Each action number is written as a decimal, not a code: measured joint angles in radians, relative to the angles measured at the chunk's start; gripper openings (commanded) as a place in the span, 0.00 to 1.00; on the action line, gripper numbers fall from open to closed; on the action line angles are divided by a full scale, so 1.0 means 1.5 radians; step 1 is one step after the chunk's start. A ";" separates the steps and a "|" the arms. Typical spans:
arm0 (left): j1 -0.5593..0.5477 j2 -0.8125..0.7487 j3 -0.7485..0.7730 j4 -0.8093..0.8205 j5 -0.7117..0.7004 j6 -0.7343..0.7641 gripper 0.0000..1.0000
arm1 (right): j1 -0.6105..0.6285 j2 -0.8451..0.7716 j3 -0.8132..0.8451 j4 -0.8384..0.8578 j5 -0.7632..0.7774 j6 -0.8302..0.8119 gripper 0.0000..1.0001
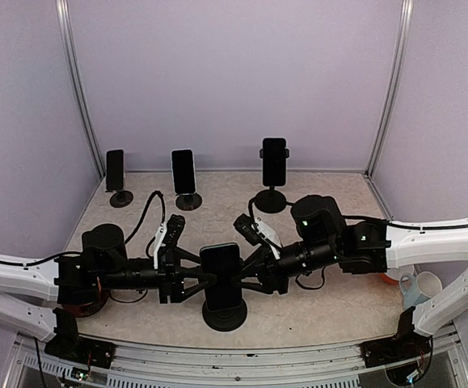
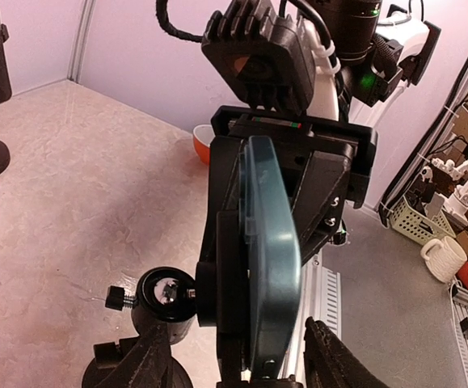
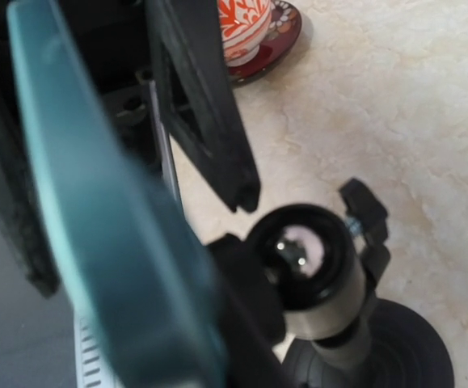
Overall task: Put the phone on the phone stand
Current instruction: Adjust the phone at the phone stand.
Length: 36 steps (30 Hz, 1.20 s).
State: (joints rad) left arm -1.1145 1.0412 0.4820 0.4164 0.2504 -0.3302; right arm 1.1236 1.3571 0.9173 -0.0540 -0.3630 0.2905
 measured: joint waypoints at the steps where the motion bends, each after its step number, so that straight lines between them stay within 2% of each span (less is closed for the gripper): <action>1: 0.000 0.001 0.000 0.000 0.002 0.001 0.46 | 0.000 -0.001 0.000 0.000 -0.001 0.000 0.31; 5: -0.001 0.009 0.001 0.001 0.007 0.002 0.31 | 0.000 -0.011 -0.008 -0.002 -0.006 0.002 0.31; 10: -0.006 0.015 0.001 0.002 0.016 0.004 0.23 | -0.001 -0.032 -0.012 0.002 -0.020 0.003 0.31; 13: -0.007 0.016 0.001 0.003 0.020 0.009 0.20 | -0.002 -0.042 -0.019 0.008 -0.024 0.007 0.30; 17: -0.009 0.020 0.001 0.009 0.022 0.011 0.17 | -0.002 -0.048 -0.027 0.013 -0.024 0.013 0.23; 26: -0.010 0.024 0.001 0.014 0.021 0.011 0.10 | -0.002 -0.049 -0.029 0.018 -0.015 0.028 0.19; 30: -0.011 0.026 0.001 0.017 0.020 0.011 0.05 | -0.002 -0.049 -0.029 0.019 -0.012 0.034 0.14; 32: -0.011 0.026 0.001 0.018 0.020 0.011 0.04 | -0.002 -0.049 -0.029 0.019 -0.011 0.036 0.15; 36: -0.011 0.026 0.001 0.018 0.018 0.011 0.04 | -0.002 -0.048 -0.029 0.020 -0.010 0.041 0.29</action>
State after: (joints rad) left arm -1.1313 1.0805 0.4839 0.4435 0.2775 -0.3134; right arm 1.1210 1.2850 0.8738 -0.0235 -0.3782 0.3523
